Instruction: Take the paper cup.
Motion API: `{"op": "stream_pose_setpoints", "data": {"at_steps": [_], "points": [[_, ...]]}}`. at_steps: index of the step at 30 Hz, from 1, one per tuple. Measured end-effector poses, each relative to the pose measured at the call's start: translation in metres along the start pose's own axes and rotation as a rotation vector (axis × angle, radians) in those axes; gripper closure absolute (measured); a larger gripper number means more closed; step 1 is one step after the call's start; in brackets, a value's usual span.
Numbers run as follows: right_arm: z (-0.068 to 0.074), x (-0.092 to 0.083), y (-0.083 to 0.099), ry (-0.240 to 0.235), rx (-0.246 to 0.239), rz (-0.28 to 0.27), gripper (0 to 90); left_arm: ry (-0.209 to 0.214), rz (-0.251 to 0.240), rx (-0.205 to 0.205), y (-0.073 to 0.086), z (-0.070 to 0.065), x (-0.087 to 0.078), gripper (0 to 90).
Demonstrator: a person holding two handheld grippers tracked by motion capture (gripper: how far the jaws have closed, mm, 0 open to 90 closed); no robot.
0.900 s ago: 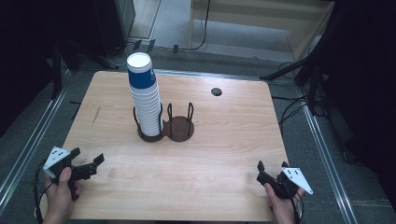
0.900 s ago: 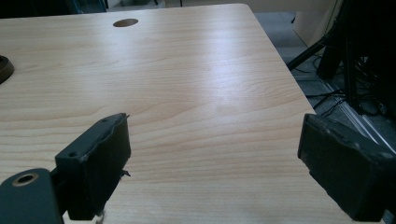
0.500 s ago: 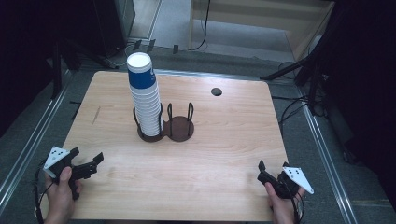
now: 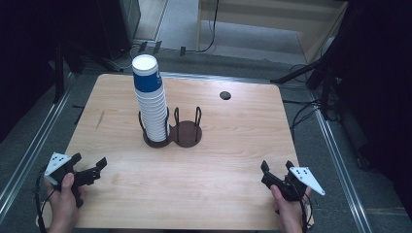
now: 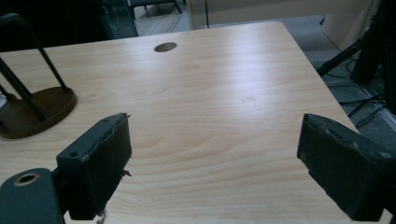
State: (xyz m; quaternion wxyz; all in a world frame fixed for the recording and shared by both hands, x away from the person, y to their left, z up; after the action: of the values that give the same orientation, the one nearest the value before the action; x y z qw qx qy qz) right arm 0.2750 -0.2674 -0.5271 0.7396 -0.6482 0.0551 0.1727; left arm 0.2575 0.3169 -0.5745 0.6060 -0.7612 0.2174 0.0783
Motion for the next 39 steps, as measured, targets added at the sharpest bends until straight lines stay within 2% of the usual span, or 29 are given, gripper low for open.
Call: {"op": "stream_pose_setpoints", "data": {"at_steps": [3, 5, 7, 15, 25, 39], "points": [[0.011, 0.001, -0.007, -0.027, -0.004, 0.007, 12.5, -0.002, 0.009, 0.027, 0.0, -0.002, 0.0, 0.0], [0.018, 0.002, -0.011, -0.013, -0.024, 0.007, 13.2, -0.005, 0.011, 0.044, 0.001, -0.004, 0.001, 0.0], [0.026, 0.004, -0.015, -0.032, -0.02, 0.005, 13.4, -0.015, 0.013, 0.051, 0.001, -0.004, 0.001, 0.0], [0.058, 0.018, -0.023, -0.088, -0.051, -0.003, 14.1, -0.012, 0.018, 0.054, 0.001, -0.004, 0.002, 0.0], [0.084, 0.032, -0.035, -0.112, -0.071, -0.017, 14.3, -0.003, 0.023, 0.077, 0.002, -0.008, 0.002, 0.0], [0.12, 0.045, -0.049, -0.16, -0.073, -0.032, 14.5, 0.011, 0.02, 0.061, 0.001, -0.006, 0.001, 0.0]]}}
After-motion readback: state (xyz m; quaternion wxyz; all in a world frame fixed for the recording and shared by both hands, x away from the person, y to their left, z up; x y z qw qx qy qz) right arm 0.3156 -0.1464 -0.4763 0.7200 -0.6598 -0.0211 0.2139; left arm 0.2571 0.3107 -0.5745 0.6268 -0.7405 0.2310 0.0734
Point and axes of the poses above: each handheld gripper's, and its own axes: x roughly forward along the jaws, y roughly out of its underside, z roughly to its left, the point moved 5 cm from there along x, roughly forward along the jaws, and after that the axes turned 3 degrees about -z, right-handed, at the moved point
